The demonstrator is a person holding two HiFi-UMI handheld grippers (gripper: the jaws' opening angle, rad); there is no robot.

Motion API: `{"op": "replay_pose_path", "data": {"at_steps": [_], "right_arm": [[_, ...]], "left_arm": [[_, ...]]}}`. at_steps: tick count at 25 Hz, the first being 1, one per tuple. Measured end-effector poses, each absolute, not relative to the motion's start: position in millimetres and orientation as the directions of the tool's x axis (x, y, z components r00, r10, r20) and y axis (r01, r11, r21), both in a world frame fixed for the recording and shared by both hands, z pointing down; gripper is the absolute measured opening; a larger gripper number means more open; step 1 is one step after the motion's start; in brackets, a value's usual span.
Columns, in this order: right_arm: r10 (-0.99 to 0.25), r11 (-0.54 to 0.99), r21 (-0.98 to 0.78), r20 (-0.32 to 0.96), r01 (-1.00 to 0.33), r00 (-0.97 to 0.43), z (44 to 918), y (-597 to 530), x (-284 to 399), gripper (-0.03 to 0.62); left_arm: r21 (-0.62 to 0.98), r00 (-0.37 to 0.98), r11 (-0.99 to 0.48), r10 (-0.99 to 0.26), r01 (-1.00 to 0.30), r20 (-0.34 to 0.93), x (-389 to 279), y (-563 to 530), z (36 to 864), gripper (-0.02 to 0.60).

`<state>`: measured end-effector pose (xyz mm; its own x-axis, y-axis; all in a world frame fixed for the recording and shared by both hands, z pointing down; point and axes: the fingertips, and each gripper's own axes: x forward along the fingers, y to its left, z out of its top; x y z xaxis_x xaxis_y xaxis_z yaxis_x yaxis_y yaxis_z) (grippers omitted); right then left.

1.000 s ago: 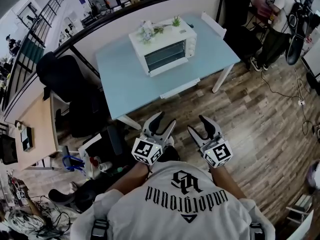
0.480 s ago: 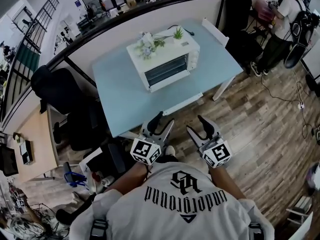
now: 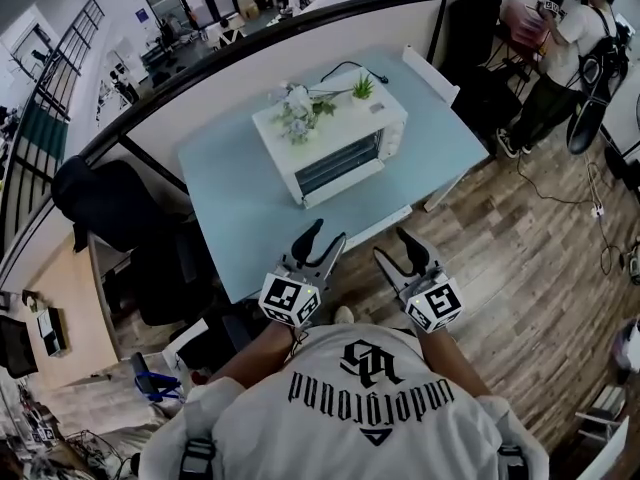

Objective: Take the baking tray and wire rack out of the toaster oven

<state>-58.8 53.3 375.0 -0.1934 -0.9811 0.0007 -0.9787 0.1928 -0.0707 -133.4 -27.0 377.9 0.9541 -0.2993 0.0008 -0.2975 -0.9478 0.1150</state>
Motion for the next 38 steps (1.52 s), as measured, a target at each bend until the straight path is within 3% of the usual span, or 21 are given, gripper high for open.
{"op": "replay_pose_path", "data": {"at_steps": [12,24,38], "right_arm": [[-0.974,0.223,-0.082,0.01,-0.971,-0.225,379,9,-49,0.235],[-0.922,0.386,-0.08,-0.016,-0.919,-0.386,371,-48,-13,0.235],[-0.823,0.566,-0.101,-0.018,-0.818,-0.568,369,-85,67,0.233]], "left_arm": [[0.108,0.947,-0.942,-0.32,-0.318,0.002,-125,-66,380,0.216],[0.099,0.875,-0.872,-0.483,-0.479,-0.018,-105,-109,372,0.216],[0.112,0.756,-0.753,-0.654,-0.648,-0.023,-35,-123,372,0.216]]}}
